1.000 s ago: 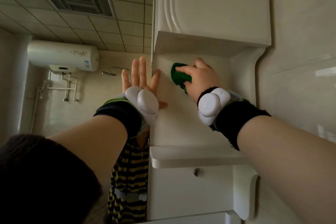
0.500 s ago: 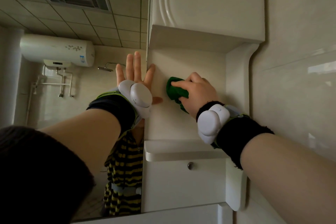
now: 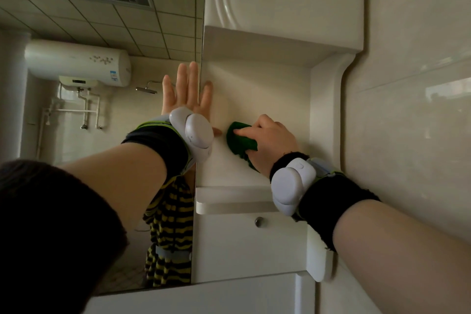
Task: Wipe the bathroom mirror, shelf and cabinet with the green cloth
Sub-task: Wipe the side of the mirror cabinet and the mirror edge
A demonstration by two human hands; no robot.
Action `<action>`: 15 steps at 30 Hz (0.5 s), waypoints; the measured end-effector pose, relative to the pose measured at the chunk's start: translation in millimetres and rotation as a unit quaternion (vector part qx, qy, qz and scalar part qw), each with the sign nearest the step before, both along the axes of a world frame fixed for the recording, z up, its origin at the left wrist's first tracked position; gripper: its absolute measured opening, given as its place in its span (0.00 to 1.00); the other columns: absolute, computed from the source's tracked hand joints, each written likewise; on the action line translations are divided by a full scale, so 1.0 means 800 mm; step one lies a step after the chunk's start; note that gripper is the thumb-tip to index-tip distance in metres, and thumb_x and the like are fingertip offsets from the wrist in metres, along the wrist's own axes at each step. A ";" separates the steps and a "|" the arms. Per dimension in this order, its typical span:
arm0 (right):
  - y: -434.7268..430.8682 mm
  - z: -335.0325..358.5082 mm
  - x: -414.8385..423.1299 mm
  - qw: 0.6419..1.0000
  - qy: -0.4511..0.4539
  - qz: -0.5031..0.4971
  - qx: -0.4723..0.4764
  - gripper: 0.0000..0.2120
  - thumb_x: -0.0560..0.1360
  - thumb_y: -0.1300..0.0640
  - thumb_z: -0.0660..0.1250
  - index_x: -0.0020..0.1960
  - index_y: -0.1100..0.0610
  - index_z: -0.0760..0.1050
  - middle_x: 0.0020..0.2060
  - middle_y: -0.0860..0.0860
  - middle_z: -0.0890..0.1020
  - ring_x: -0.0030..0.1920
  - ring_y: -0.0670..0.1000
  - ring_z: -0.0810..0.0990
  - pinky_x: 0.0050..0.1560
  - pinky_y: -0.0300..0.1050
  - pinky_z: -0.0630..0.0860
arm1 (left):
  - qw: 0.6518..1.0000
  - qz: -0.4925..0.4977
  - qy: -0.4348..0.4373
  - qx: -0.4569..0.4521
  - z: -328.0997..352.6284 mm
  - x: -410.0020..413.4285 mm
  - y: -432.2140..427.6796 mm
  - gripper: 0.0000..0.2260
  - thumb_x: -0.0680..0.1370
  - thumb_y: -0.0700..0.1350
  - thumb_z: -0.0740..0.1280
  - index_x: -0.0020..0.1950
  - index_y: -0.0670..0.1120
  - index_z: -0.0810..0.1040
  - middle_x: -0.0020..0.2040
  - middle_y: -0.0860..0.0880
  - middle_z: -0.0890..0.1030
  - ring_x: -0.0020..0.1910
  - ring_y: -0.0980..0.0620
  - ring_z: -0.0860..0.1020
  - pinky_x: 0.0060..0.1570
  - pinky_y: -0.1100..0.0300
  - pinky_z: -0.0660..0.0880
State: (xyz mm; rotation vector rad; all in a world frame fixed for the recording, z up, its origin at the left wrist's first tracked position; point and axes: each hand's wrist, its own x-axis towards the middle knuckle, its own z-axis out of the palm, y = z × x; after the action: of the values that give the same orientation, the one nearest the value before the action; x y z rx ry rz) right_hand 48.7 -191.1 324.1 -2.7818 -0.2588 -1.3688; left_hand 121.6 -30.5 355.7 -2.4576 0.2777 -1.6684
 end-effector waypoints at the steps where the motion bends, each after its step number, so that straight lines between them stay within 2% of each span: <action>1: -0.001 -0.002 -0.002 1.000 0.005 0.001 -0.007 0.23 0.74 0.60 0.64 0.65 0.41 0.71 0.48 0.47 0.67 0.48 0.51 0.65 0.45 0.40 0.64 | 1.000 -0.009 -0.007 0.007 0.001 0.001 -0.001 0.46 0.70 0.70 0.60 0.76 0.47 0.42 0.74 0.38 0.35 0.74 0.38 0.36 0.69 0.40 0.36; 5: -0.004 -0.010 -0.006 0.999 0.019 0.004 -0.038 0.23 0.74 0.60 0.63 0.65 0.41 0.71 0.44 0.46 0.63 0.45 0.49 0.62 0.43 0.41 0.62 | 0.998 -0.021 -0.024 0.061 0.016 0.002 -0.008 0.42 0.74 0.64 0.61 0.76 0.52 0.37 0.75 0.40 0.37 0.75 0.39 0.39 0.69 0.41 0.36; 8: -0.006 -0.013 -0.009 0.997 0.056 -0.004 -0.045 0.23 0.74 0.59 0.63 0.64 0.40 0.70 0.44 0.46 0.63 0.46 0.50 0.64 0.45 0.41 0.62 | 0.994 -0.042 0.051 0.086 0.029 -0.002 -0.014 0.39 0.76 0.59 0.62 0.77 0.51 0.40 0.76 0.42 0.39 0.75 0.41 0.40 0.69 0.40 0.36; 12: -0.007 -0.012 -0.016 0.990 0.134 -0.015 -0.043 0.22 0.74 0.59 0.63 0.63 0.39 0.71 0.46 0.47 0.65 0.51 0.54 0.69 0.48 0.42 0.64 | 0.995 0.022 0.037 0.093 0.024 -0.015 -0.023 0.36 0.76 0.63 0.58 0.76 0.53 0.45 0.76 0.40 0.42 0.76 0.42 0.45 0.71 0.43 0.42; 15: -0.007 -0.009 -0.020 0.981 0.184 -0.028 -0.058 0.22 0.74 0.59 0.62 0.63 0.40 0.72 0.53 0.50 0.69 0.55 0.56 0.71 0.49 0.42 0.64 | 0.995 0.015 0.073 0.065 0.023 -0.027 -0.030 0.40 0.72 0.68 0.60 0.76 0.52 0.45 0.76 0.40 0.39 0.75 0.41 0.42 0.71 0.44 0.40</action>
State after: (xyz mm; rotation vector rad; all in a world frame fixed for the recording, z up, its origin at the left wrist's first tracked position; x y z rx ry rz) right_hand 32.8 -196.6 316.6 -3.0851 -0.2547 -0.8436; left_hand 99.9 -54.4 374.4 -2.4762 0.3539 -1.4145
